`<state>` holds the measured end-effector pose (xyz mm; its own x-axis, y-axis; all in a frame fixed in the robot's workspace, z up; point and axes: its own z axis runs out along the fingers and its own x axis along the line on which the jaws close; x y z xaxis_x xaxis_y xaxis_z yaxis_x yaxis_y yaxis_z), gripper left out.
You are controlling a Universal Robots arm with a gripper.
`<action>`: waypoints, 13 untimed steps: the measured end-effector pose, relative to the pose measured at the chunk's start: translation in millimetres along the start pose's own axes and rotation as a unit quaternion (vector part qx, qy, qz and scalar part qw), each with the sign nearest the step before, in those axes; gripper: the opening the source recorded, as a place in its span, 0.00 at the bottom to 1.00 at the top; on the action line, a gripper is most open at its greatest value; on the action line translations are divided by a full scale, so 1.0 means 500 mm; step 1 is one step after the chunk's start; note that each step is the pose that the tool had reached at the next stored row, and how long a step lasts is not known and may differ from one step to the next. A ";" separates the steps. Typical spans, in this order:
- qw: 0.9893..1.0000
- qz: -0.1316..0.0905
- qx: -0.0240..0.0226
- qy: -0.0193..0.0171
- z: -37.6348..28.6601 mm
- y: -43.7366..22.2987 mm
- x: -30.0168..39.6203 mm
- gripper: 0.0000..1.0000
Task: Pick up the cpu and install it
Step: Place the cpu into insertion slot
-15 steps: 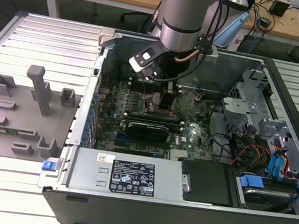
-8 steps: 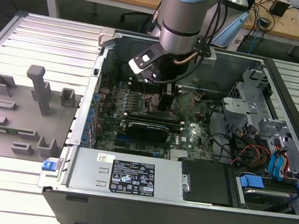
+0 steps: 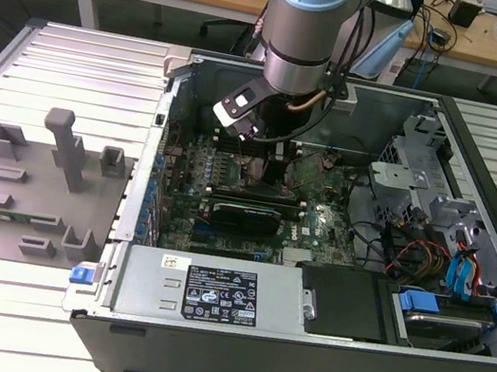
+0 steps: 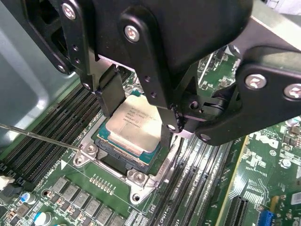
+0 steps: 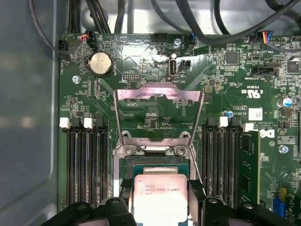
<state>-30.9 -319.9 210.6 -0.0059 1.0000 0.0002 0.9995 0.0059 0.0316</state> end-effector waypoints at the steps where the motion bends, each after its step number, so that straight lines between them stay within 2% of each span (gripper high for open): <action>1: 1.000 0.000 0.000 0.000 0.002 0.000 0.000 0.55; 5: 1.000 0.000 0.003 0.000 0.014 -0.001 0.002 0.55; 13: 1.000 0.000 0.007 0.000 0.026 -0.001 0.005 0.55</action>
<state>-30.8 -317.4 197.8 -0.0057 1.0000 0.0000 0.9998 0.0057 0.0181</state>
